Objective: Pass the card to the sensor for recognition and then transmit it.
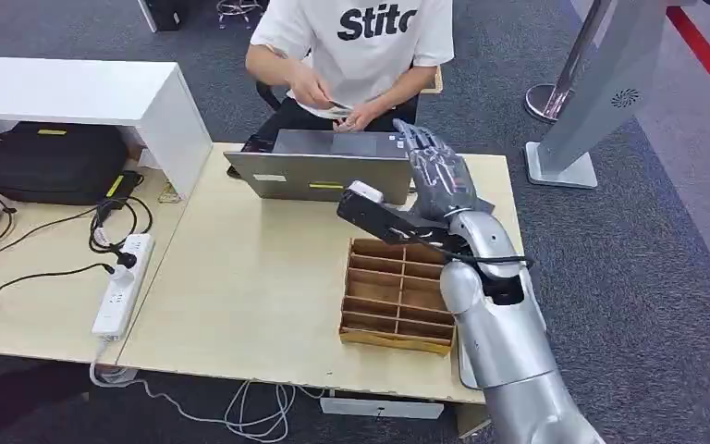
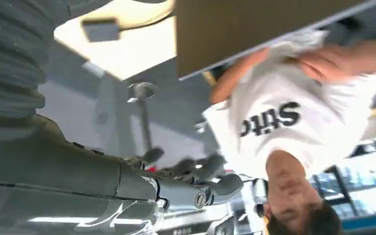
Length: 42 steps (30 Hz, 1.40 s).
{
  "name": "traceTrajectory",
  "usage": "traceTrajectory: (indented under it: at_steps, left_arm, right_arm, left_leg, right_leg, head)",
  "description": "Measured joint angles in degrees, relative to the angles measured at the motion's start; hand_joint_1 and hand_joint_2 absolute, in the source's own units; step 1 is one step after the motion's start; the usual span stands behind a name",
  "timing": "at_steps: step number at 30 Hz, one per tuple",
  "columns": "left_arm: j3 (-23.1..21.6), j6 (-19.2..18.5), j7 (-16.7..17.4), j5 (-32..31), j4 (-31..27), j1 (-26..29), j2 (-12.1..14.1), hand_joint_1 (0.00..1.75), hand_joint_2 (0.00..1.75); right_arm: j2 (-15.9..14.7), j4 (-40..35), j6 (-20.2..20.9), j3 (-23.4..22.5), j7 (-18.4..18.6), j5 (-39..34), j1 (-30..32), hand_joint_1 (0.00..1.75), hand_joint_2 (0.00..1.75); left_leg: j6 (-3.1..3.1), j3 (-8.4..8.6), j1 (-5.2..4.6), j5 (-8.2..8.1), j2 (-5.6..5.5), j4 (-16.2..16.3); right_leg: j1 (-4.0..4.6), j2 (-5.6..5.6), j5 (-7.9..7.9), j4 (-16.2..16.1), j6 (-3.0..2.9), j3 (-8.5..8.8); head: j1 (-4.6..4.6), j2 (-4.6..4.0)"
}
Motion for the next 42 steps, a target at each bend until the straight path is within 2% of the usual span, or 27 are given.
traceTrajectory:
  at_steps: [5,7,12,16,24,28,33,42]
  left_arm:
    - [1.26,-0.24,-0.15,2.22,0.00,0.01,0.07,0.00,1.75]
    - [1.83,-0.42,-0.22,2.79,0.00,-0.01,0.11,0.00,1.75]
    - [2.88,-0.52,-0.55,3.54,0.00,0.01,0.33,0.00,1.75]
    - [3.37,-0.17,-0.52,3.95,0.00,0.03,0.39,0.00,1.75]
    - [4.06,-0.02,-0.48,4.24,0.00,0.01,0.39,0.00,1.75]
    - [4.17,-0.02,-0.54,4.26,0.00,0.01,0.39,0.00,1.75]
    - [4.20,-0.02,-0.55,4.15,0.00,0.01,0.39,0.00,1.75]
    - [4.20,-1.14,-0.66,3.47,0.00,0.01,0.44,0.00,1.75]
  right_arm:
    - [0.18,-10.78,4.60,0.96,-3.75,-17.44,7.86,0.00,1.75]
    - [-0.18,-12.87,5.01,2.37,-5.69,-24.11,11.29,0.00,1.75]
    - [-2.95,-15.53,3.07,7.56,-9.47,-30.78,19.11,0.00,1.75]
    - [-5.29,-16.89,-3.20,11.32,-10.48,-25.15,24.12,0.00,1.75]
    - [-7.72,-17.67,-5.33,15.48,-10.63,-21.56,27.47,0.00,1.75]
    - [-8.52,-16.54,-8.04,17.39,-11.53,-19.00,28.60,0.00,1.75]
    - [-9.49,-14.12,-15.58,20.19,-7.33,-5.09,28.83,0.00,1.75]
    - [-10.19,-7.88,-23.03,24.07,-2.12,8.39,28.64,0.00,1.75]
  left_leg:
    - [0.00,-0.01,0.00,-0.05,0.00,-0.01]
    - [-0.05,0.00,0.00,-0.08,0.01,-0.01]
    - [-0.05,-0.01,0.01,-0.07,0.01,-0.01]
    - [-0.05,-0.02,0.01,-0.08,0.01,-0.01]
    - [-0.05,-0.01,0.01,-0.07,0.03,-0.01]
    - [-0.05,-0.01,0.02,-0.07,0.03,-0.01]
    - [-0.05,-0.01,0.02,-0.07,0.03,-0.01]
    - [-0.05,-0.01,0.02,-0.07,0.03,-0.01]
  right_leg:
    - [0.00,0.01,-0.07,-0.01,-0.01,-0.01]
    - [0.00,0.02,-0.07,-0.01,-0.02,-0.02]
    - [0.01,0.01,-0.07,-0.02,-0.02,-0.02]
    - [0.01,0.02,-0.07,-0.02,-0.02,-0.01]
    - [0.01,0.02,-0.07,-0.02,-0.02,-0.01]
    - [0.01,0.01,-0.07,-0.02,-0.02,-0.01]
    - [0.01,0.02,-0.07,-0.02,-0.02,-0.01]
    - [0.01,0.01,-0.07,-0.02,-0.02,0.00]
  head:
    - [0.00,0.00]
    - [0.00,0.00]
    - [-0.02,0.00]
    - [0.00,0.00]
    - [0.00,0.00]
    - [0.00,0.00]
    - [0.00,0.00]
    - [0.00,0.00]
